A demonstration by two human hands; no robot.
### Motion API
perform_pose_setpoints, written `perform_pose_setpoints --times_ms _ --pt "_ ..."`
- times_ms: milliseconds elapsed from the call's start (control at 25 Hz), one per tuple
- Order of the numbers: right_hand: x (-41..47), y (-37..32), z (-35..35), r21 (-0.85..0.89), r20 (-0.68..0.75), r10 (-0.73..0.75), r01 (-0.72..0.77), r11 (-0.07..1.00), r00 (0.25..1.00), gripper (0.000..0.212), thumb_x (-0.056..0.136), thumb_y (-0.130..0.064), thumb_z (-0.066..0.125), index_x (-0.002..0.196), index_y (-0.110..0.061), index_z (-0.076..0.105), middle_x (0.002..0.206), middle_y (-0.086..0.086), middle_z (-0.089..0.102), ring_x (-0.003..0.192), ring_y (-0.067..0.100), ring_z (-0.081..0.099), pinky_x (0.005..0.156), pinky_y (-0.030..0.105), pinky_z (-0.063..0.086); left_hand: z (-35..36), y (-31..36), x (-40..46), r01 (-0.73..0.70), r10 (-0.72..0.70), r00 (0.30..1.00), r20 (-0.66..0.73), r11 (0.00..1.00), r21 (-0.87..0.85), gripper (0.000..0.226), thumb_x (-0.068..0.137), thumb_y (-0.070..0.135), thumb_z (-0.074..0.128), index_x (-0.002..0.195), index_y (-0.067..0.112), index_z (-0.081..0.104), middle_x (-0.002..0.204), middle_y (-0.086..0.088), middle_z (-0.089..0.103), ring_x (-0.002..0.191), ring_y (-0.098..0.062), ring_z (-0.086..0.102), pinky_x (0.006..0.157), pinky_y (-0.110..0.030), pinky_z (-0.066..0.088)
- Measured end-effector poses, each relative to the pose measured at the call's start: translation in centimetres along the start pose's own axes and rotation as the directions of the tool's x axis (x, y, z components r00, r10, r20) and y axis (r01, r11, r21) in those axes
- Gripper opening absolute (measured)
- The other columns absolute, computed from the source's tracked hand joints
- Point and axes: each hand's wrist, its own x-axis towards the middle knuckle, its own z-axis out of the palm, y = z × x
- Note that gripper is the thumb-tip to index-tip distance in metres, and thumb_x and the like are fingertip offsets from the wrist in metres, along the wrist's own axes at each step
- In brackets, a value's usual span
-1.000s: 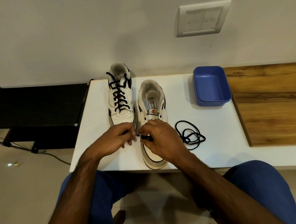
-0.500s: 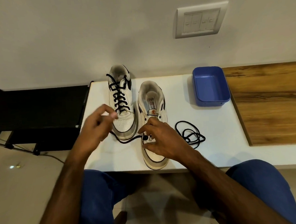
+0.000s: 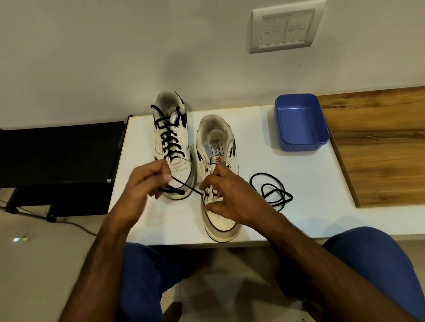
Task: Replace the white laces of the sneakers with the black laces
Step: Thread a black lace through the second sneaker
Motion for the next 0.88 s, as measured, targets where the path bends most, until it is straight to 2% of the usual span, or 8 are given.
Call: perform_pose_setpoints --times_ms 200,320,400,480,600,680,760,880 --pt "0.1 0.2 0.3 0.008 -0.008 0.006 -0.005 1.0 1.0 0.047 0.076 -0.025 0.087 0.117 -0.02 0.065 0.114 -0.005 0.044 0.088 0.018 0.062 0.078 0.041 0.057 -2.6 2.3 -0.6 -0.343 0.226 0.921 -0.316 0.855 -0.39 0.015 0.074 0.016 0.041 0.059 0.021 0.042 0.053 0.005 0.035 0.043 -0.014 0.028 0.045 -0.029 0.022" --pt "0.2 0.2 0.4 0.012 -0.009 0.01 -0.01 1.0 1.0 0.048 0.075 -0.024 0.088 0.117 -0.02 0.065 0.114 -0.004 0.045 0.089 0.019 0.062 0.078 0.041 0.057 -3.5 3.2 -0.9 -0.449 0.299 0.865 -0.403 0.821 -0.354 0.017 0.079 0.019 0.052 0.067 0.019 0.04 0.059 0.005 0.044 0.046 -0.015 0.037 0.046 -0.027 0.026" --pt "0.2 0.0 0.4 0.024 0.004 0.025 -0.025 0.999 1.0 0.047 0.076 -0.023 0.087 0.118 -0.02 0.065 0.113 -0.005 0.045 0.089 0.017 0.061 0.079 0.039 0.057 -3.7 3.2 -1.0 -0.416 0.327 0.838 -0.436 0.901 -0.124 0.019 0.087 0.023 0.051 0.07 0.017 0.043 0.061 -0.003 0.042 0.05 -0.022 0.036 0.045 -0.03 0.028" --pt "0.0 0.1 -0.5 0.118 0.042 0.035 -0.04 0.992 0.998 0.044 0.079 -0.019 0.085 0.118 -0.02 0.067 0.108 -0.006 0.049 0.087 0.014 0.061 0.077 0.029 0.056 -3.5 2.6 -1.1 -0.262 0.365 0.871 -0.328 0.911 0.318 0.032 0.095 0.04 0.052 0.075 0.015 0.051 0.061 -0.004 0.045 0.053 -0.022 0.041 0.048 -0.029 0.033" --pt "-0.5 0.9 -3.7 0.408 -0.015 0.1 -0.086 0.909 0.995 0.026 0.088 -0.01 0.075 0.11 -0.024 0.07 0.103 -0.006 0.065 0.087 0.012 0.065 0.075 0.022 0.055 -2.1 1.1 -1.1 -0.084 0.316 0.943 -0.1 0.518 0.851 0.045 0.097 0.06 0.042 0.084 0.021 0.06 0.051 0.012 0.044 0.048 -0.004 0.046 0.049 -0.022 0.03" --pt "-0.9 2.3 -5.9 0.413 -0.113 0.211 -0.147 0.899 0.971 0.018 0.094 -0.01 0.067 0.101 -0.026 0.07 0.103 -0.01 0.07 0.088 0.009 0.067 0.076 0.024 0.057 -0.6 0.8 -0.8 -0.096 0.229 0.972 -0.046 0.572 0.814 0.035 0.099 0.057 0.049 0.091 0.025 0.062 0.051 0.01 0.047 0.047 -0.008 0.048 0.049 -0.022 0.034" --pt "-1.4 4.0 -7.4 0.257 -0.13 0.284 -0.244 0.935 0.95 0.016 0.095 -0.011 0.065 0.096 -0.027 0.069 0.1 -0.013 0.07 0.086 0.007 0.066 0.073 0.021 0.053 0.7 1.0 -0.2 -0.102 0.15 0.988 -0.025 0.775 0.624 0.019 0.098 0.044 0.058 0.095 0.025 0.063 0.059 0.005 0.055 0.055 -0.014 0.052 0.053 -0.021 0.039" --pt "-2.0 6.0 -8.1 0.032 0.038 0.343 -0.345 0.938 0.938 0.016 0.093 -0.012 0.068 0.096 -0.028 0.068 0.098 -0.011 0.067 0.089 0.01 0.064 0.072 0.02 0.049 2.8 0.8 0.4 -0.174 0.147 0.985 0.095 0.796 0.58 0.011 0.097 0.037 0.06 0.098 0.026 0.064 0.067 0.01 0.06 0.061 -0.012 0.056 0.055 -0.02 0.041"
